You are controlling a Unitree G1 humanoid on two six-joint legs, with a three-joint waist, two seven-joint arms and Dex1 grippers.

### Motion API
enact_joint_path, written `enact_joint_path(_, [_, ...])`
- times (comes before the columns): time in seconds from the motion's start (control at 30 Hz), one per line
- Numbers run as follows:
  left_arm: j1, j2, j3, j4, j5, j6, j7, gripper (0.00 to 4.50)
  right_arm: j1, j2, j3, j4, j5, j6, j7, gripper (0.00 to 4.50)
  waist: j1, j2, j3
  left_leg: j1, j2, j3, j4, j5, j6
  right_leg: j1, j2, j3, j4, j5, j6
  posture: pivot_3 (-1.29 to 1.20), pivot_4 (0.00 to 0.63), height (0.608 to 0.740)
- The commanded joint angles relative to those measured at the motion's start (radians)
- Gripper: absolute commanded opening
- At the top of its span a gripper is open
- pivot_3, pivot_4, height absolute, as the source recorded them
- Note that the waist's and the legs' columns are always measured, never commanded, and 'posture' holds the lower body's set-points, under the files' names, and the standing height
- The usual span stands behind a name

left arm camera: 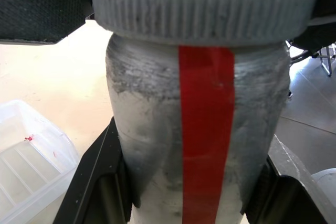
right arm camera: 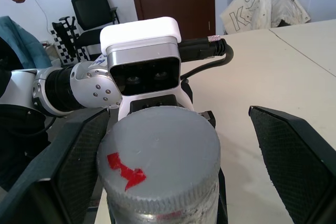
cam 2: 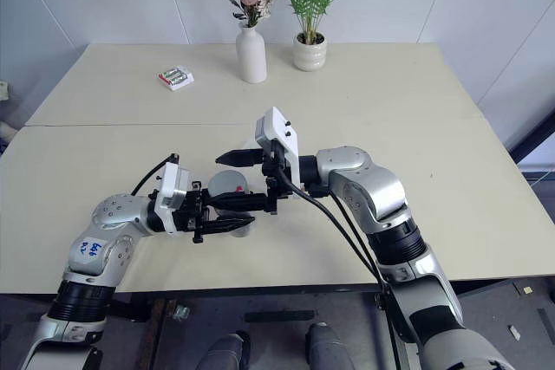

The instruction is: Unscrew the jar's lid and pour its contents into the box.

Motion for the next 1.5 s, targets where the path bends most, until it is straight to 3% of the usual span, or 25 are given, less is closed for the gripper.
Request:
enact_joint_path(0.03, [-0.009, 0.009, 0.001, -0.01, 0.001, -0.027, -0.012, 2.09, 0.0, -0.023, -0.043, -0.016, -0.005, -0.029, -0.011, 4.46, 0.001, 0.0, 0.0, 0.0, 0.0, 0.0, 0.0, 0.0, 0.0, 0.0, 0.0, 0.0, 0.0, 0.0, 0.0, 0.0, 0.15, 0.74])
enact_joint_path(0.9, [-0.008, 0.007, 0.01, 0.005, -0.004, -0.033, -0.013, 2.09, 0.026, -0.195, -0.184, 0.044, 0.021, -0.054, 0.02, 4.46, 0.002, 0.0, 0.0, 0.0, 0.0, 0.0, 0.0, 0.0, 0.0, 0.0, 0.0, 0.0, 0.0, 0.0, 0.0, 0.0, 0.15, 0.74])
enact_joint_path(1.17, [-0.008, 0.006, 0.011, 0.0, -0.005, -0.03, -0.007, 2.09, 0.036, -0.113, -0.137, -0.128, 0.123, 0.034, 0.001, 4.46, -0.002, 0.0, 0.0, 0.0, 0.001, 0.0, 0.0, 0.0, 0.0, 0.0, 0.001, 0.0, 0.0, 0.0, 0.0, 0.0, 0.15, 0.74])
enact_joint_path(1.5, [-0.007, 0.0, 0.006, -0.01, -0.008, -0.023, 0.002, 2.09, 0.03, -0.017, -0.013, -0.095, 0.003, -0.029, -0.063, 4.46, 0.001, 0.0, 0.0, 0.0, 0.0, 0.0, 0.0, 0.0, 0.0, 0.0, 0.0, 0.0, 0.0, 0.0, 0.0, 0.0, 0.15, 0.74])
